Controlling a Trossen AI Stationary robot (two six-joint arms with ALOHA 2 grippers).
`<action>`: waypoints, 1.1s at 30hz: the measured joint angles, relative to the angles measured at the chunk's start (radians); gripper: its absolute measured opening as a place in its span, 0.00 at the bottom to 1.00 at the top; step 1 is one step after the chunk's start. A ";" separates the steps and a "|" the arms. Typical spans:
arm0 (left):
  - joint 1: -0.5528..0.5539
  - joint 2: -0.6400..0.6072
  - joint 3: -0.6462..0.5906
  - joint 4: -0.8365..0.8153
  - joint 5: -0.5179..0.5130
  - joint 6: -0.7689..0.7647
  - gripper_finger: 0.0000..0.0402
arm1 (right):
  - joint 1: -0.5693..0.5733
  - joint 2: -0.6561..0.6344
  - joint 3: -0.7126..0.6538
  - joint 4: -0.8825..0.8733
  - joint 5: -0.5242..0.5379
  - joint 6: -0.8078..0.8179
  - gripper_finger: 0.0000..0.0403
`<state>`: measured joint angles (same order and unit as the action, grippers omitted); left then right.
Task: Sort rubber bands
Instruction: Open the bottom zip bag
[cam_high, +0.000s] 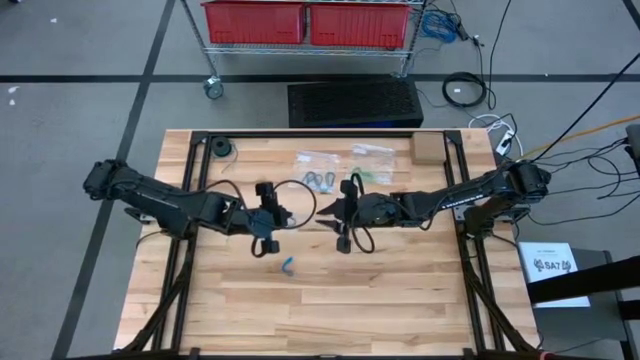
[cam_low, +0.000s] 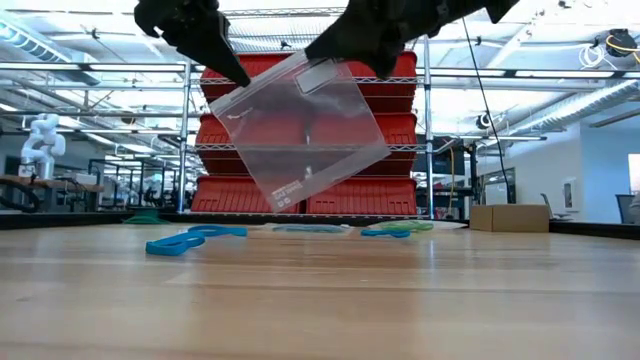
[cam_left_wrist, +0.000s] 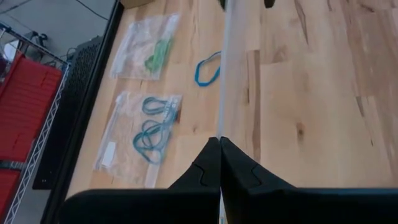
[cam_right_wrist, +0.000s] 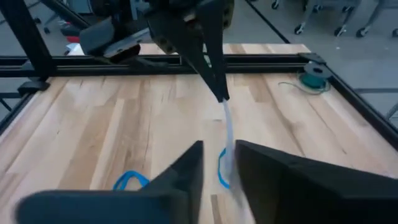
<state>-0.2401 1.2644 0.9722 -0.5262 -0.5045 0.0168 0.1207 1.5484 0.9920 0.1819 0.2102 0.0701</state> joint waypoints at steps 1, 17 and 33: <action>0.001 0.000 0.000 0.000 0.000 0.000 0.00 | 0.000 0.001 0.000 0.009 0.004 -0.003 0.20; 0.022 -0.030 -0.001 0.041 -0.181 0.020 0.06 | 0.016 -0.005 0.001 0.088 0.106 -0.102 0.00; 0.036 -0.305 -0.162 0.341 -0.057 0.186 0.10 | 0.130 -0.150 0.001 0.048 0.319 -0.195 0.00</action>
<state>-0.2044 0.9594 0.8101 -0.1856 -0.5615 0.2027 0.2511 1.3985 0.9928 0.2303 0.5297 -0.1247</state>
